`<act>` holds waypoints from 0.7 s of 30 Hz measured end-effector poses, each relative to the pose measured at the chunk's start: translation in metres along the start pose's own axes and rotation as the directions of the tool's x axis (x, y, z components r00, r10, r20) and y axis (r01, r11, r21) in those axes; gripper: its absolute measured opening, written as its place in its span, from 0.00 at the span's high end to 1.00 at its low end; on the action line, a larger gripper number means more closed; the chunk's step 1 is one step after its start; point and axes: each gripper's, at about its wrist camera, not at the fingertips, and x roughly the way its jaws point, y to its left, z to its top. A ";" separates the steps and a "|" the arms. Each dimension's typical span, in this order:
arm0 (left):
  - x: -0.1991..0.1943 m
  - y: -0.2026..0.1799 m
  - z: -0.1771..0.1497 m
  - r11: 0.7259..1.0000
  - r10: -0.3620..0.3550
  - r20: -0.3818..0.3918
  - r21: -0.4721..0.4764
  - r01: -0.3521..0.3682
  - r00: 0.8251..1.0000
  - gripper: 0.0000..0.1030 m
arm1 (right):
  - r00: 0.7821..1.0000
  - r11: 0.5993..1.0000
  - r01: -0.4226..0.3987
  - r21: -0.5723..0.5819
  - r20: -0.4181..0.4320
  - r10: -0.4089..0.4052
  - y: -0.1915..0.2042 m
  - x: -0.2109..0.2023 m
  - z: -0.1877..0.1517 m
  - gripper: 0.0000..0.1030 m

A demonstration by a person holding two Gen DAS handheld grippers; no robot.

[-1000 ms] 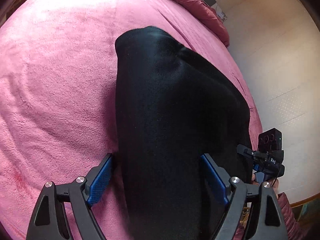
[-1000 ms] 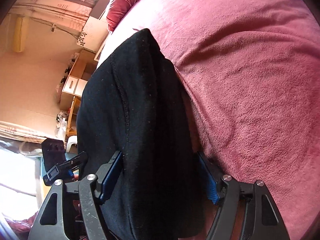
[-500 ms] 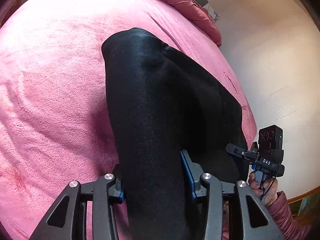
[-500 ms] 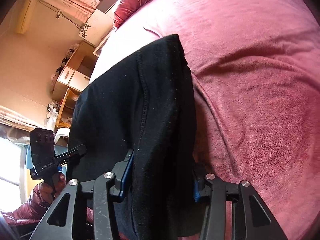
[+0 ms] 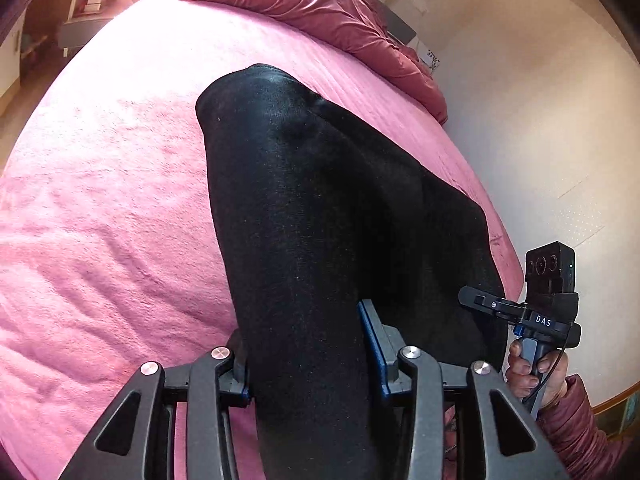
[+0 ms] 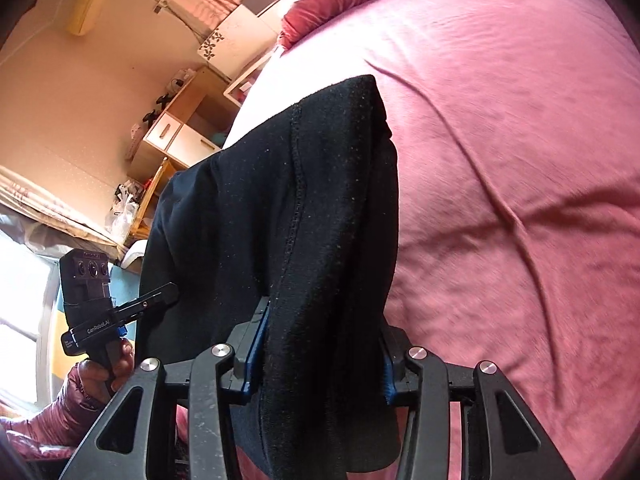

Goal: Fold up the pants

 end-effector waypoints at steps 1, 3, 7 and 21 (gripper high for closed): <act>-0.003 0.004 0.005 1.000 0.007 0.007 -0.005 -0.007 1.000 0.58 | 1.000 1.000 -0.004 -0.005 -0.002 0.004 0.004 0.006 0.005 0.56; -0.007 0.011 0.015 1.000 0.021 0.020 -0.013 -0.020 1.000 0.58 | 1.000 1.000 -0.009 -0.014 -0.005 0.009 0.011 0.017 0.016 0.56; -0.012 0.024 0.037 0.999 0.049 0.037 -0.021 -0.048 0.998 0.58 | 1.000 0.999 -0.015 -0.033 -0.012 0.015 0.024 0.035 0.041 0.56; 0.014 0.077 0.119 0.990 0.117 0.057 -0.088 -0.111 0.992 0.58 | 0.998 0.998 0.006 -0.067 -0.059 -0.010 0.048 0.092 0.114 0.56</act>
